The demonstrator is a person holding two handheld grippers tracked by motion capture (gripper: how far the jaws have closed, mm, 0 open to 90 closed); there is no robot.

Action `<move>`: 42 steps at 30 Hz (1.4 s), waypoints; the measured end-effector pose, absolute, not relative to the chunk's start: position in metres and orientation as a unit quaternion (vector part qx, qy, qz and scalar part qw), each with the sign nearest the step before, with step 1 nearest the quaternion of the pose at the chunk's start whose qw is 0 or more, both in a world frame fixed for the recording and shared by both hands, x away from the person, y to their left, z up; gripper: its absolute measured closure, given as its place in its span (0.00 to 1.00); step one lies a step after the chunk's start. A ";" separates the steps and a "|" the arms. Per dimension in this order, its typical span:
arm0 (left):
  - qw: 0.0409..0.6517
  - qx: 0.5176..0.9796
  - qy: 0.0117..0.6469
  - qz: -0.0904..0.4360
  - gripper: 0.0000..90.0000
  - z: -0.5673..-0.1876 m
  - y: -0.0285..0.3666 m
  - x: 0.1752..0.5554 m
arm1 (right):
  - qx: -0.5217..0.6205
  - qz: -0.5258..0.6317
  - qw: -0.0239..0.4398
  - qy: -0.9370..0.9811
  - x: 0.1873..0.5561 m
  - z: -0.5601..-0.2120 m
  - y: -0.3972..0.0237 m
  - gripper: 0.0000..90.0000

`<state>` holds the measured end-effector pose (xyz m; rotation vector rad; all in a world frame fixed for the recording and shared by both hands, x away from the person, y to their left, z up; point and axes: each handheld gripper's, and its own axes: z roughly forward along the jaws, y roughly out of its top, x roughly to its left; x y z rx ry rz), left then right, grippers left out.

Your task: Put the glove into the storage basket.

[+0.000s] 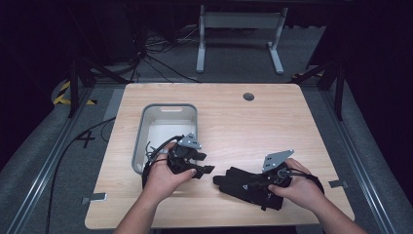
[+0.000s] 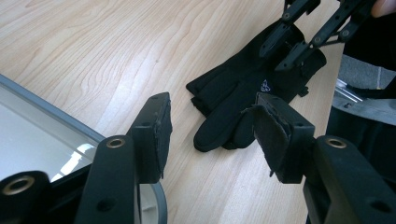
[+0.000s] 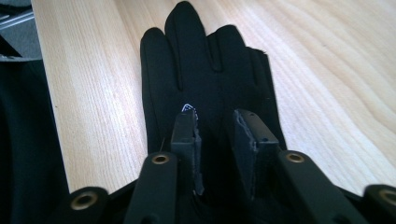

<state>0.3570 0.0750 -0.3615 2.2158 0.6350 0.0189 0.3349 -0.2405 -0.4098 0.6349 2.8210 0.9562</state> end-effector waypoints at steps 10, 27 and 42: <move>0.406 0.878 0.253 0.010 0.53 -0.361 0.077 0.356 | 0.227 0.304 0.047 0.924 0.339 -0.423 -0.247 0.83; 0.391 0.895 0.214 -0.004 0.54 -0.368 0.037 0.352 | 0.273 0.359 0.073 0.889 0.327 -0.405 -0.290 0.71; 0.366 0.915 0.167 -0.023 0.54 -0.386 -0.031 0.357 | 0.358 0.391 0.102 0.842 0.336 -0.399 -0.349 0.68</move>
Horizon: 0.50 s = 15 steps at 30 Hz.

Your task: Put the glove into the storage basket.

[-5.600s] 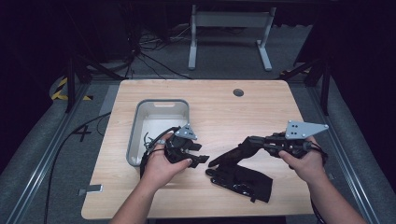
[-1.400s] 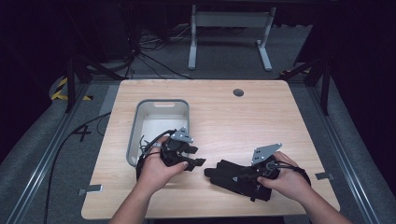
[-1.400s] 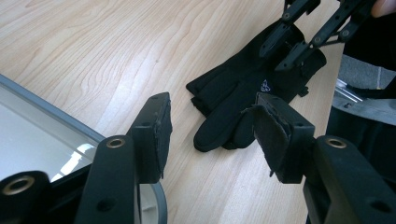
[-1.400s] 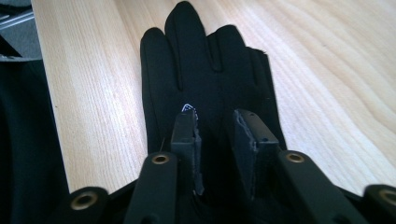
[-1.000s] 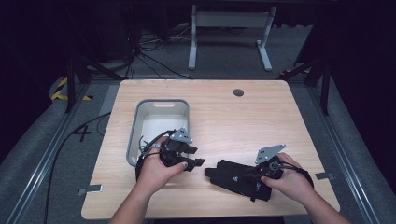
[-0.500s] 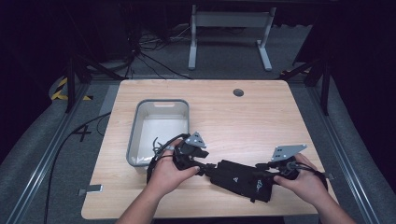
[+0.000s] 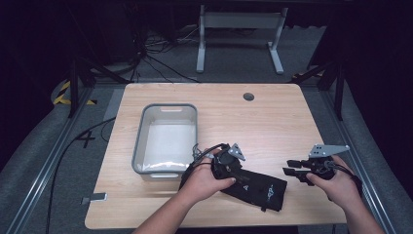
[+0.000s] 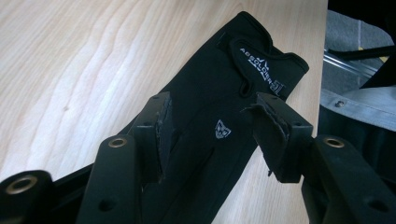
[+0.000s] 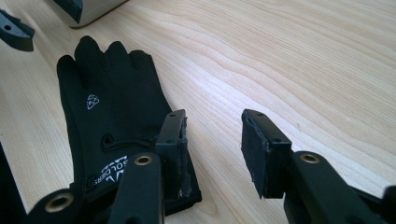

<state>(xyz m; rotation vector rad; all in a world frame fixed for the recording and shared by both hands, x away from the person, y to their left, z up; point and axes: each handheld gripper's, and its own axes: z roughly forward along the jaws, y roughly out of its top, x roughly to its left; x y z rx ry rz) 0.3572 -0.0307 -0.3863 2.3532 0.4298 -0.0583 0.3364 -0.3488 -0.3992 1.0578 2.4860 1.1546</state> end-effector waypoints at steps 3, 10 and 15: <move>0.352 0.923 0.151 -0.027 0.52 -0.392 -0.042 0.360 | 0.364 0.391 0.099 0.839 0.337 -0.402 -0.351 0.67; 0.345 0.929 0.133 -0.032 0.48 -0.409 -0.060 0.365 | 0.372 0.397 0.091 0.834 0.339 -0.406 -0.356 0.66; 0.338 0.932 0.121 -0.036 0.46 -0.418 -0.069 0.367 | 0.374 0.403 0.088 0.831 0.339 -0.406 -0.358 0.65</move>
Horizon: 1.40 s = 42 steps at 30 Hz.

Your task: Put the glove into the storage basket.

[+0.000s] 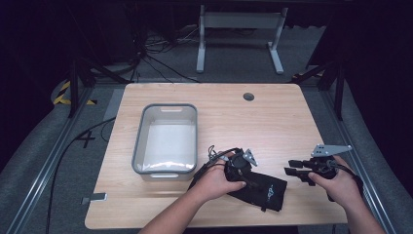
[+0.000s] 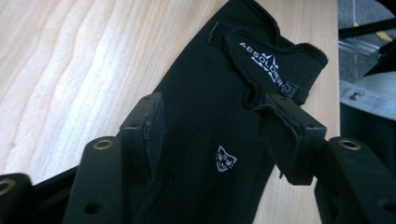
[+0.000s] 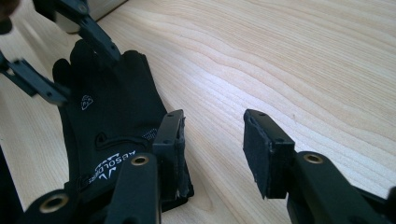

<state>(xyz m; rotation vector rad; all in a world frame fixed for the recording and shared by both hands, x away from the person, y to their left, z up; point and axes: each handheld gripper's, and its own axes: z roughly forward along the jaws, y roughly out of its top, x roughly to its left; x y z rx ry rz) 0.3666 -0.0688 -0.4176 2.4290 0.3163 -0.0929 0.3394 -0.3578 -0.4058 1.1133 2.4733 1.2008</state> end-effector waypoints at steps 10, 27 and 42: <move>0.313 0.942 0.119 -0.038 0.36 -0.436 -0.080 0.369 | 0.373 0.416 0.075 0.826 0.339 -0.407 -0.357 0.63; 0.289 0.955 0.070 -0.006 0.17 -0.450 -0.090 0.355 | 0.369 0.418 0.060 0.828 0.339 -0.410 -0.351 0.63; 0.271 0.959 0.083 0.012 0.26 -0.448 -0.094 0.352 | 0.361 0.426 0.054 0.828 0.339 -0.410 -0.346 0.61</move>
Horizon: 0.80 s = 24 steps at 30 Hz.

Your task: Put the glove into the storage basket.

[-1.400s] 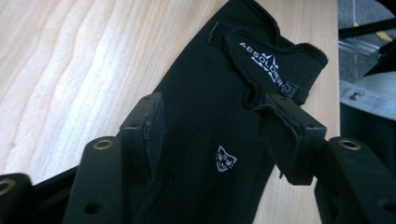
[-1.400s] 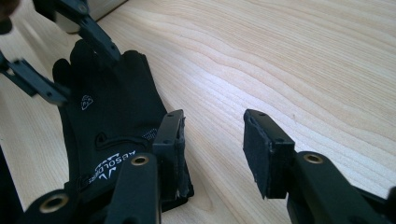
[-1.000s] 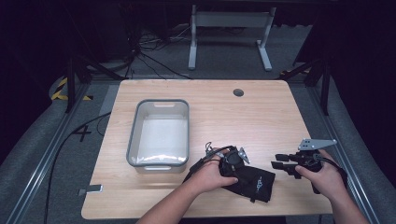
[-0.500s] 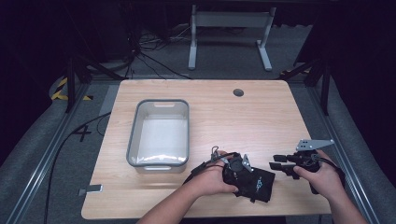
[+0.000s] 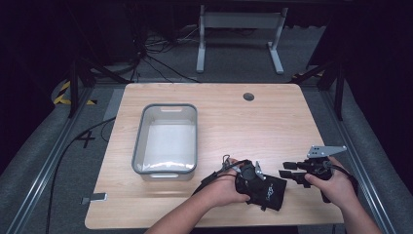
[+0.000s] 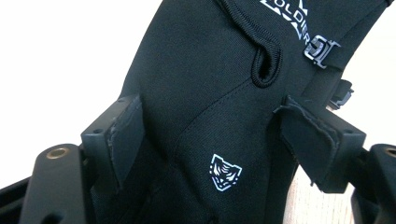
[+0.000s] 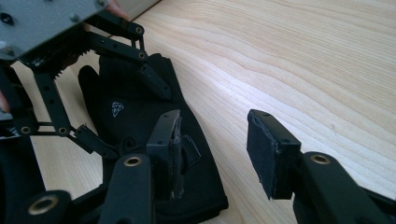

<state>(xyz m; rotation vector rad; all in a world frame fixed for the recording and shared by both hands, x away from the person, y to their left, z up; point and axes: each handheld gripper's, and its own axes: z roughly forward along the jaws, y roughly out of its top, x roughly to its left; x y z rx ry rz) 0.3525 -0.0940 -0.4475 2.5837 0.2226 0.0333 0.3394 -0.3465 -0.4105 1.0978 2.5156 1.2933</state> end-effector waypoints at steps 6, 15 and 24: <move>0.287 0.953 0.098 0.015 0.40 -0.447 -0.088 0.355 | 0.356 0.433 0.052 0.826 0.338 -0.408 -0.345 0.61; 0.295 0.947 0.126 0.010 0.74 -0.444 -0.083 0.360 | 0.356 0.435 0.054 0.826 0.339 -0.409 -0.346 0.62; 0.299 0.941 0.161 -0.020 0.79 -0.430 -0.080 0.363 | 0.361 0.443 0.062 0.818 0.341 -0.408 -0.351 0.62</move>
